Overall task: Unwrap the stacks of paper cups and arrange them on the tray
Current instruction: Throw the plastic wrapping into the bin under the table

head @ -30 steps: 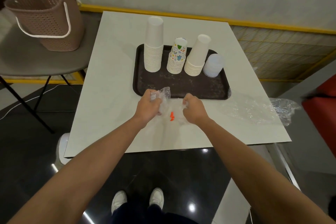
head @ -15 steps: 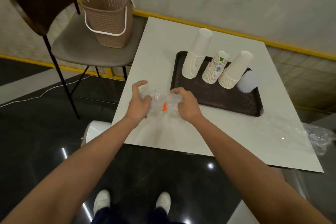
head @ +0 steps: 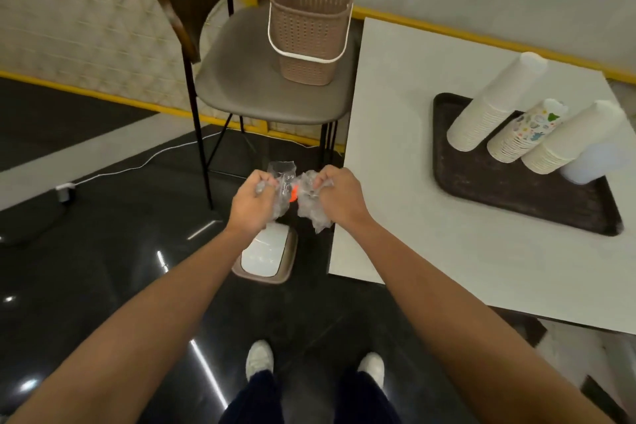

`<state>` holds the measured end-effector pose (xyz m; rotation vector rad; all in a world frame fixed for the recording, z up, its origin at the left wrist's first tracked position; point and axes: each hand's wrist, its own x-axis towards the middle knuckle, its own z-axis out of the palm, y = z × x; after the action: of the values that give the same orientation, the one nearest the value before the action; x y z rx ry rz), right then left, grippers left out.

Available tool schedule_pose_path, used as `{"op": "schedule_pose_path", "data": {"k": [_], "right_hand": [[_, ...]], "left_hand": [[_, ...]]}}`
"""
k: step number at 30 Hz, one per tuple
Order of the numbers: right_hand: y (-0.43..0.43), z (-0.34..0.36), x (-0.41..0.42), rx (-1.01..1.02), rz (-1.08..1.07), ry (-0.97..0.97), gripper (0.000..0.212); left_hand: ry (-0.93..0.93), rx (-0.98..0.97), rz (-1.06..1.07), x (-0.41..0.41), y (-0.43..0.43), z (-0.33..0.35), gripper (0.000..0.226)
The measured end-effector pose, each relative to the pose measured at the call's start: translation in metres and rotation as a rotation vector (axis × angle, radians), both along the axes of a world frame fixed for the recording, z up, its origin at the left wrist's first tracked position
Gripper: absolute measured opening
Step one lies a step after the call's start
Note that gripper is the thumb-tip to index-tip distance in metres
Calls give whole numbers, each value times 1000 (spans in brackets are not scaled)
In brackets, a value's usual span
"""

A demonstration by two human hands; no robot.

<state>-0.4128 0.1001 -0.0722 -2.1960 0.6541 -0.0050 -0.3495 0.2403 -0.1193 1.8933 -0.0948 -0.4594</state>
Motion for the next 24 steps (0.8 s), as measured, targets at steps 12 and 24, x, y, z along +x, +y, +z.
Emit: {"op": "schedule_pose_path", "data": {"k": [12, 24], "right_hand": [[93, -128, 37, 229, 7, 244, 46], [84, -320, 38, 133, -41, 293, 30]], "left_hand": [[329, 156, -56, 40, 66, -133, 34], [188, 412, -313, 41, 64, -315, 68]]}}
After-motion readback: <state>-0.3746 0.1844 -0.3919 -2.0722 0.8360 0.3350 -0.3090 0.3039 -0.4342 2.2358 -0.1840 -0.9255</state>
